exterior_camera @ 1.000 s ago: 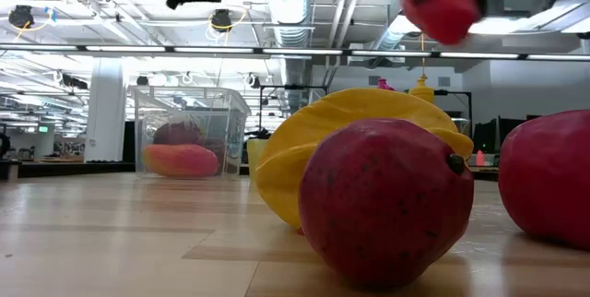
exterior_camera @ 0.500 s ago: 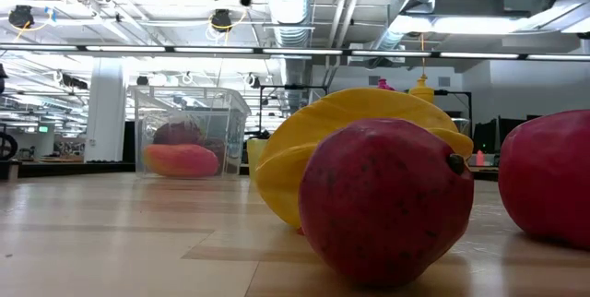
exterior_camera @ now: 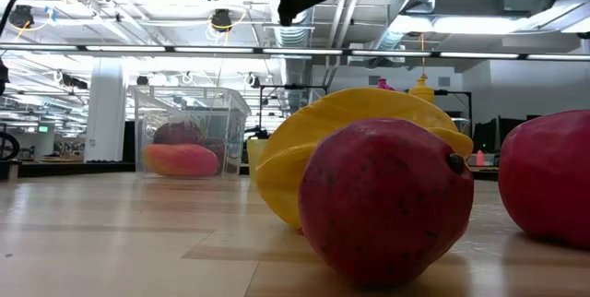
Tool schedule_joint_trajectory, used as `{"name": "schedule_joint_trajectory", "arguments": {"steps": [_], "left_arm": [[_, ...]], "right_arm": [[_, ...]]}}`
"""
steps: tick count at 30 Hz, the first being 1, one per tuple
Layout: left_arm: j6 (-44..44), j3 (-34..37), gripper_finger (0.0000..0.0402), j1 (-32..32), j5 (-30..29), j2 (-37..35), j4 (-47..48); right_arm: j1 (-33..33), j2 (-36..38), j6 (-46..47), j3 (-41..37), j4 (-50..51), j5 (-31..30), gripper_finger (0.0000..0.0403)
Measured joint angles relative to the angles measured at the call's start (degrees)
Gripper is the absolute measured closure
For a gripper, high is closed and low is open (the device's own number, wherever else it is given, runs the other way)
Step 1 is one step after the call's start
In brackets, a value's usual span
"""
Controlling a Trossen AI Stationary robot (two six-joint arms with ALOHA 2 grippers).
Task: Pick & Place Food Item
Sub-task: Put the red mango into the transparent container
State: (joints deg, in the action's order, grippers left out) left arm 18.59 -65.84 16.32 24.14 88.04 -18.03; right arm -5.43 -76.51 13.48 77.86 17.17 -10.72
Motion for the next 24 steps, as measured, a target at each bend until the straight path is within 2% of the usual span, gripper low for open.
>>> {"name": "schedule_joint_trajectory", "arguments": {"steps": [12, 20, 24], "left_arm": [[-0.3, 0.0, 0.0068, -0.3, -2.1, -0.4, -4.2], [-0.2, 0.0, 0.0151, -0.3, -1.8, -0.4, -4.2], [-0.4, 0.0, 0.0184, -0.3, -2.2, -0.4, -4.2]], "right_arm": [[0.5, -2.6, 0.0, 2.5, -0.2, 3.4, 0.0187], [0.5, -2.6, -0.8, 2.4, -1.8, 3.7, 0.0186], [0.4, -2.6, -2.1, 2.4, -2.1, 5.6, 0.0169]]}}
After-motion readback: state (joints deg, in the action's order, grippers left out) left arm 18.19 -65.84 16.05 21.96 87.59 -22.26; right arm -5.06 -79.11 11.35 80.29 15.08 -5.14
